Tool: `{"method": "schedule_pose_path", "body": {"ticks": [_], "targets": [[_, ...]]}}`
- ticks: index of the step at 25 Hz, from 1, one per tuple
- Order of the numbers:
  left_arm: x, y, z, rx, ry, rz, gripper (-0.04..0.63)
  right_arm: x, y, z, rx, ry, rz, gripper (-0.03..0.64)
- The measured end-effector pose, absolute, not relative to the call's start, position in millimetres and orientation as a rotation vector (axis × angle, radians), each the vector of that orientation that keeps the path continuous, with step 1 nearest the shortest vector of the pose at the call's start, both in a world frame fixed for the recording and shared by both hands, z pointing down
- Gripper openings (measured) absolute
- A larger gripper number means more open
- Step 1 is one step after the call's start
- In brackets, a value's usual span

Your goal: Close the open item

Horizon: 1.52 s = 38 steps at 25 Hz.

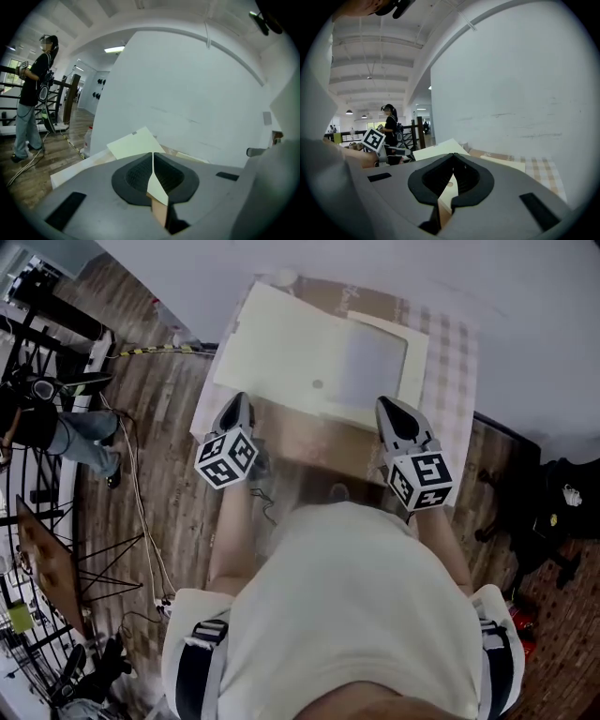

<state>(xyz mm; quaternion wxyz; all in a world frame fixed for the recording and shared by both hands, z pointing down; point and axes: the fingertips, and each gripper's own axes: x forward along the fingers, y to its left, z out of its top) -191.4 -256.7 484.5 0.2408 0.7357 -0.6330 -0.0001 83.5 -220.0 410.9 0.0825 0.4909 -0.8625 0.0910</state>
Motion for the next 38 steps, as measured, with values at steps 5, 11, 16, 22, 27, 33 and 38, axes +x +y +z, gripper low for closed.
{"method": "schedule_pose_path", "body": {"ticks": [5,11,16,22,27,33,38], "targets": [[-203.7,-271.7,490.5,1.945,-1.779,-0.008,0.008,86.6,-233.9,414.9,1.431,-2.589,0.292,0.000],[-219.8,-284.1,498.8,1.927,-1.802,0.022,0.009,77.0,-240.5,419.3,1.434,-2.580,0.324,0.000],[-240.7,-288.3,507.5,1.884,-1.814,0.003,0.009,69.2,-244.9,418.3,1.439,-2.548,0.330,0.000],[-260.6,-293.2,520.9,1.841,-1.789,-0.004,0.068,53.6,-258.8,423.0,1.434,-2.533,0.335,0.000],[-273.0,-297.7,525.6,1.845,-1.746,-0.002,0.119,31.7,-264.8,428.2,1.428,-2.525,0.356,0.000],[-274.6,-308.7,534.1,1.867,-1.688,0.014,0.132,23.3,-266.5,431.3,1.456,-2.490,0.353,0.000],[-272.9,-317.3,538.1,1.884,-1.659,0.024,0.114,24.1,-264.3,435.1,1.500,-2.447,0.360,0.000]]}}
